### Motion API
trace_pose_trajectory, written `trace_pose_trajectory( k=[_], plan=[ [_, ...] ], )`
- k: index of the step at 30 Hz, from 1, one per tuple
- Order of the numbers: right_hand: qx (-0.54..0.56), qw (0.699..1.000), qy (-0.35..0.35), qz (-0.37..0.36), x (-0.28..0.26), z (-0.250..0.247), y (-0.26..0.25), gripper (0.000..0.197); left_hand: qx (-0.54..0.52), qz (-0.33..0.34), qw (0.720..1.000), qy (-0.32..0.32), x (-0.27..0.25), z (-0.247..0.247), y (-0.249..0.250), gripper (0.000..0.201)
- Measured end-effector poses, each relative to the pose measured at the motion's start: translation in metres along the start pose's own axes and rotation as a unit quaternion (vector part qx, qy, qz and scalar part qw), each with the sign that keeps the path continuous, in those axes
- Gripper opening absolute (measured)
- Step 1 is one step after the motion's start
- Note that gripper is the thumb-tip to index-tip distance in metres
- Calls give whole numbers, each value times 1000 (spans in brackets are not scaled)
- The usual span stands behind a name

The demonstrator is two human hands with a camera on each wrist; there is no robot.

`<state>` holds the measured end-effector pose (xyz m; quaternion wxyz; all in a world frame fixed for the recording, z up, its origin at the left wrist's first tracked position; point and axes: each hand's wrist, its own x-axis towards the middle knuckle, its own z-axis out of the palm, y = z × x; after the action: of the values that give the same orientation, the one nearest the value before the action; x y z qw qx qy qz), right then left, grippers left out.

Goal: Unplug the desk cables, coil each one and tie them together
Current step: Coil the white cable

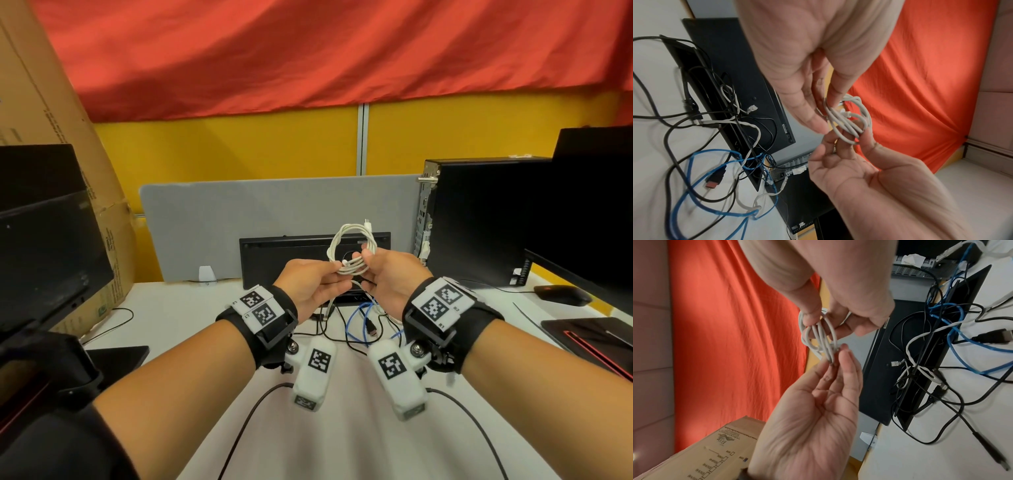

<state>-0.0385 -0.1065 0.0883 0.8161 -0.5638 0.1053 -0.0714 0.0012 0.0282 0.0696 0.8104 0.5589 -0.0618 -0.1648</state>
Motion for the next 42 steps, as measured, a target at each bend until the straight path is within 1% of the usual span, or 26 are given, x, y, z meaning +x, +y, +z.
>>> trace_pose_trajectory(
  k=[4, 8, 11, 13, 15, 18, 20, 22, 24, 26, 28, 30, 31, 34, 36, 39, 40, 42],
  plan=[
    [14, 999, -41, -4, -1, 1, 1, 23, -25, 21, 999, -15, 0, -3, 0, 16],
    [39, 995, -88, 16, -2, 1, 0, 31, -46, 44, 998, -26, 0, -8, 1, 14],
    [68, 991, -115, 29, -2, 2, 1, 37, -49, 40, 997, -32, -2, -12, 3, 11],
    [85, 986, -137, 35, -2, 5, 1, 36, -54, 32, 997, -34, -4, -17, 6, 10],
    [60, 987, -147, 28, -2, 10, 3, 31, -51, 29, 998, -29, -5, -24, 9, 11],
    [-56, 988, -146, -18, -1, 19, 13, 34, -33, 45, 998, -1, -7, -41, 15, 13],
    [-103, 986, -129, -29, 1, 24, 22, 36, -15, 58, 998, 12, -9, -53, 18, 12],
    [-95, 989, -115, -13, 4, 30, 31, 32, 19, 68, 997, 10, -12, -63, 19, 11],
    [-88, 989, -120, 6, 7, 36, 38, 27, 49, 69, 996, 16, -15, -72, 19, 13],
    [-111, 985, -133, 17, 10, 40, 46, 24, 90, 65, 993, 37, -18, -82, 18, 16],
    [-138, 978, -149, 38, 12, 43, 55, 25, 145, 53, 986, 62, -22, -93, 16, 18],
    [-179, 966, -172, 75, 14, 44, 64, 28, 204, 32, 975, 86, -25, -104, 11, 18],
    [-212, 955, -185, 97, 14, 44, 68, 28, 228, 20, 969, 95, -27, -109, 9, 16],
    [-332, 908, -205, 152, 17, 41, 76, 27, 282, -30, 951, 124, -33, -126, -1, 15],
    [-397, 882, -191, 169, 22, 37, 80, 26, 318, -78, 935, 135, -37, -140, -9, 16],
    [-468, 850, -164, 176, 29, 31, 82, 9, 385, -142, 901, 140, -39, -160, -20, 16],
    [-486, 843, -152, 173, 32, 29, 82, 9, 404, -158, 890, 138, -39, -166, -23, 15],
    [-525, 825, -128, 164, 39, 25, 82, 18, 424, -182, 877, 136, -39, -175, -29, 15]
  ],
)
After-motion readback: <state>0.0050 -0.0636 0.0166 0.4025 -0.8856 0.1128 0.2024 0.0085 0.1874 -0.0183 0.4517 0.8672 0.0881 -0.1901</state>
